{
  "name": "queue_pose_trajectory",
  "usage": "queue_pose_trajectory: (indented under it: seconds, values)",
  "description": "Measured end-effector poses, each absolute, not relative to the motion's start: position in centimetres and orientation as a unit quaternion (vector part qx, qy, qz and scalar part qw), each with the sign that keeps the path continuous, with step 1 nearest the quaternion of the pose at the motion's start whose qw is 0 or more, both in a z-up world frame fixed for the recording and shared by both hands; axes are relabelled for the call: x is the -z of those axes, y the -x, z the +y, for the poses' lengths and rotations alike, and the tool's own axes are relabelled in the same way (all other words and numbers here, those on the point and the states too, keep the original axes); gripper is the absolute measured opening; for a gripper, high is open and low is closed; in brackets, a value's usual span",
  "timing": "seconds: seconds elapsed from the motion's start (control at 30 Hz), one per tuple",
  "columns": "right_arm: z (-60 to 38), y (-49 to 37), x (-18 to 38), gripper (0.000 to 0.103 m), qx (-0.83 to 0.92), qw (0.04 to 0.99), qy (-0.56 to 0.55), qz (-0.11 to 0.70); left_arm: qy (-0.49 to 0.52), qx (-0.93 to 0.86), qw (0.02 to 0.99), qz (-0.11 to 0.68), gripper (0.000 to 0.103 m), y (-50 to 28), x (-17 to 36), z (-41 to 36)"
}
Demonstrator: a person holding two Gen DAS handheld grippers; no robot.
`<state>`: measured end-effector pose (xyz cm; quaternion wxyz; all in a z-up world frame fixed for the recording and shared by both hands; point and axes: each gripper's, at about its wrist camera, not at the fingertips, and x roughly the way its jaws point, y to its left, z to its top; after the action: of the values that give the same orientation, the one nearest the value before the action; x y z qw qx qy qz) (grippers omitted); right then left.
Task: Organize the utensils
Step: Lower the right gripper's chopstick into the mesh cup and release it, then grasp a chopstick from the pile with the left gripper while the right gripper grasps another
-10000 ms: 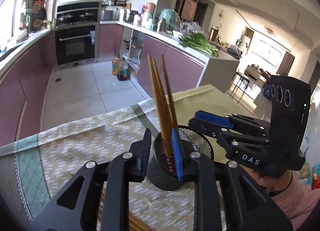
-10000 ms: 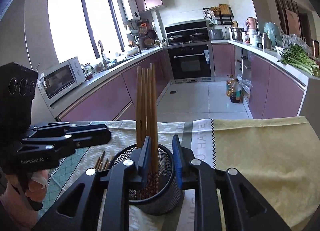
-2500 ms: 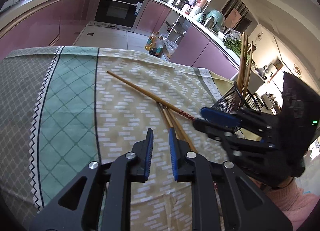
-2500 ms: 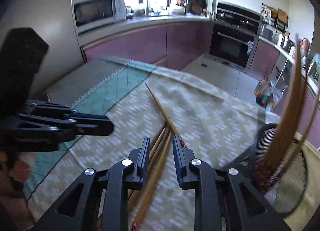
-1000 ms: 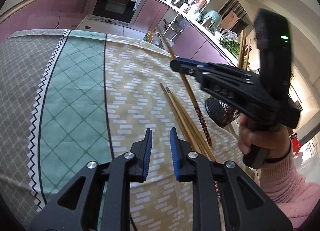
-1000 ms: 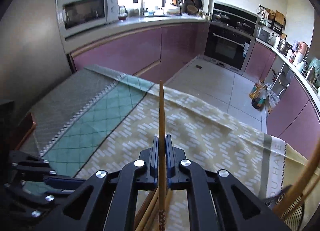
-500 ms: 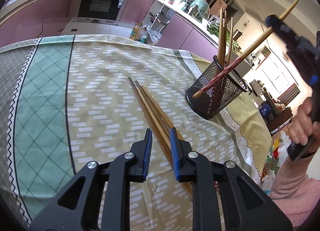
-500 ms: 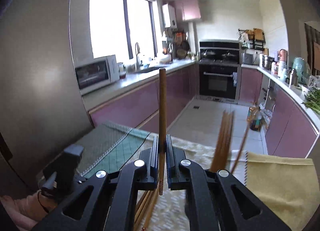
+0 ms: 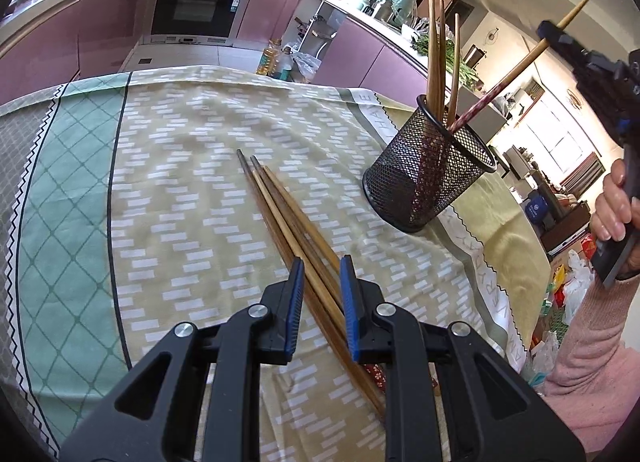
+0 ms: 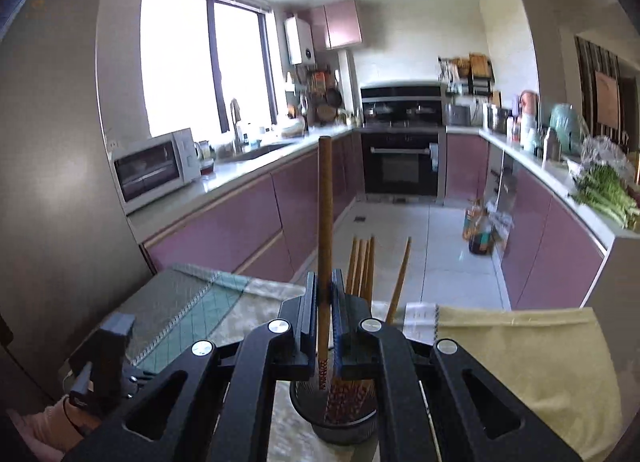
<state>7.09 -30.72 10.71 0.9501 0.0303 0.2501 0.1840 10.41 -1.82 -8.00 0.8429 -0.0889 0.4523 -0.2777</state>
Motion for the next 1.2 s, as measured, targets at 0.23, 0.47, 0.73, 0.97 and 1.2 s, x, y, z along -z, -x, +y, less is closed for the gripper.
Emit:
queue_pose_trajectory:
  seconds: [0.23,0.47,0.73,0.97,1.2]
  values:
    - [-29.0,-9.4,-6.4,0.007,-0.181,0.929,-0.018,0.322,0.079,0.278,0.842,0.456,0.018,-10.4,8.1,-2.4]
    - [-28.4,-9.8,-5.9,0.008,-0.184,0.93,-0.028,0.318,0.073,0.277,0.842,0.457,0.018,-10.4,8.1,-2.7]
    - [-27.5,-10.4,-6.4,0.006,-0.195,0.928,-0.023,0.318,0.073,0.279,0.841,0.457,0.02,-10.5,8.1,-2.9]
    - [-28.4,-10.1,-8.2,0.006,-0.204,0.92,-0.026,0.332,0.077,0.28,0.841,0.457,0.021,-10.5,8.1,-2.5]
    - [-28.0,-11.6,-6.6,0.032,-0.184,0.919,-0.026,0.348,0.071,0.272,0.841,0.462,0.022,-10.8,8.3,-2.7]
